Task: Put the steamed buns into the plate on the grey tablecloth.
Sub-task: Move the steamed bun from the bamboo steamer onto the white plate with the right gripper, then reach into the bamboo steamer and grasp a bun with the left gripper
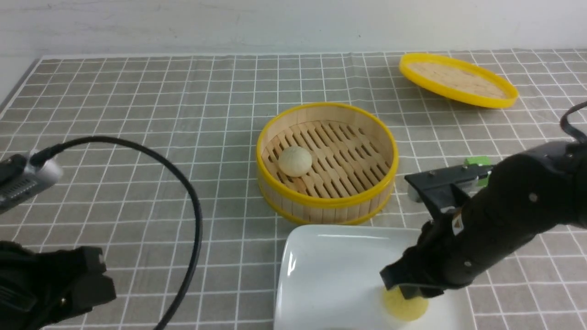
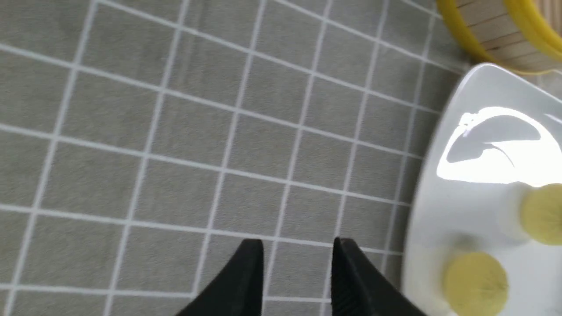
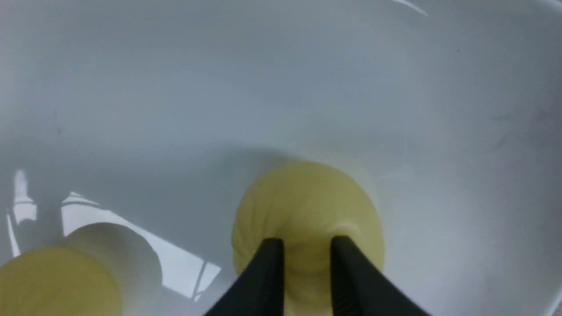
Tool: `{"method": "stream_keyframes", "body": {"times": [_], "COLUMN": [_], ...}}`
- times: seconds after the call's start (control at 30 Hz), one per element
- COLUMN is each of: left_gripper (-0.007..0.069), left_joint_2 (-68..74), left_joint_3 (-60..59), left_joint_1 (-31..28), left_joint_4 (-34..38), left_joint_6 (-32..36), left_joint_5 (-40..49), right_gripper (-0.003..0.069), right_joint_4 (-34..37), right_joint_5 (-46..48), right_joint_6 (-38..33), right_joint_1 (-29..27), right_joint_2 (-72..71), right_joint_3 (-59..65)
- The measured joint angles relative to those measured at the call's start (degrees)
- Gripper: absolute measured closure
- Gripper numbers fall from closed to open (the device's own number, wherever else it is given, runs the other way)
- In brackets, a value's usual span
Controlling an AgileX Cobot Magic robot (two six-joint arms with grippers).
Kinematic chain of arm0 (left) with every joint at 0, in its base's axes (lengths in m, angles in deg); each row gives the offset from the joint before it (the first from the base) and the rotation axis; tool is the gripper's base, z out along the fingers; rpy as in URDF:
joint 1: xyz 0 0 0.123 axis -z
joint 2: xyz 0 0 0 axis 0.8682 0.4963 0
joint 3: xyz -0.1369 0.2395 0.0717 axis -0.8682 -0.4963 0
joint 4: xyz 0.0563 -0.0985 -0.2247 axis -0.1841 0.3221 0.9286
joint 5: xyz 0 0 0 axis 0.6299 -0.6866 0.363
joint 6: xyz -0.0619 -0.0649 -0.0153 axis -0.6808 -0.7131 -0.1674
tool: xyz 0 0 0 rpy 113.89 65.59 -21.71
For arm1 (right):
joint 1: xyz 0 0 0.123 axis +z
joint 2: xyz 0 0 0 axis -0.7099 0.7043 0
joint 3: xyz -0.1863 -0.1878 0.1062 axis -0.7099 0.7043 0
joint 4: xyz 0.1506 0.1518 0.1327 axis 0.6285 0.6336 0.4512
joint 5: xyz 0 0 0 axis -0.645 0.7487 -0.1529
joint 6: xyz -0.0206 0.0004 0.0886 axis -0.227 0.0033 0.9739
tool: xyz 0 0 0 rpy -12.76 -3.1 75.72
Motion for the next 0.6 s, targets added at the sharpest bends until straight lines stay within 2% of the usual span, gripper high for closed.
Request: {"method": "stream_keyframes", "body": {"times": [0.13,0.27,0.33,0.37,0.4,0.47,0.5,0.6], "left_gripper": [0.0343,0.0305,0.0285,0.0284,0.0281,0.0279,0.0279,0.0279], "left_joint_2": [3.8,8.7,12.1,12.3,14.0,16.3,17.6,21.1], "left_joint_3": [2.8,7.9,12.8,13.1,15.8,19.2,20.7,23.9], "left_joint_1": [0.0,0.1,0.1,0.1,0.2,1.5,2.8,7.6], "left_joint_4": [4.2,5.7,6.3,6.3,6.8,6.9,6.9,6.9], "left_joint_6": [4.7,6.8,7.5,7.5,7.7,7.8,7.8,7.9], "left_joint_5": [-0.1,1.0,2.8,3.0,3.4,3.5,3.4,2.0], "right_gripper": [0.0339,0.0337,0.042,0.0429,0.052,0.0622,0.0656,0.0673], "right_joint_4": [-0.6,-3.2,-7.3,-7.6,-10.4,-13.1,-14.6,-16.0], "right_joint_5": [2.7,8.3,13.9,14.3,18.1,22.9,25.3,30.5], "right_joint_6": [-0.2,-0.6,-0.6,-0.6,-0.4,1.3,2.6,6.6], "right_joint_1": [0.0,0.0,0.0,0.0,0.0,0.0,0.0,0.0], "right_joint_2": [-0.5,-4.2,-9.5,-10.5,-14.5,-19.6,-21.9,-27.1], "right_joint_3": [-1.7,-5.6,-8.5,-8.8,-9.4,-9.5,-9.5,-9.5]}}
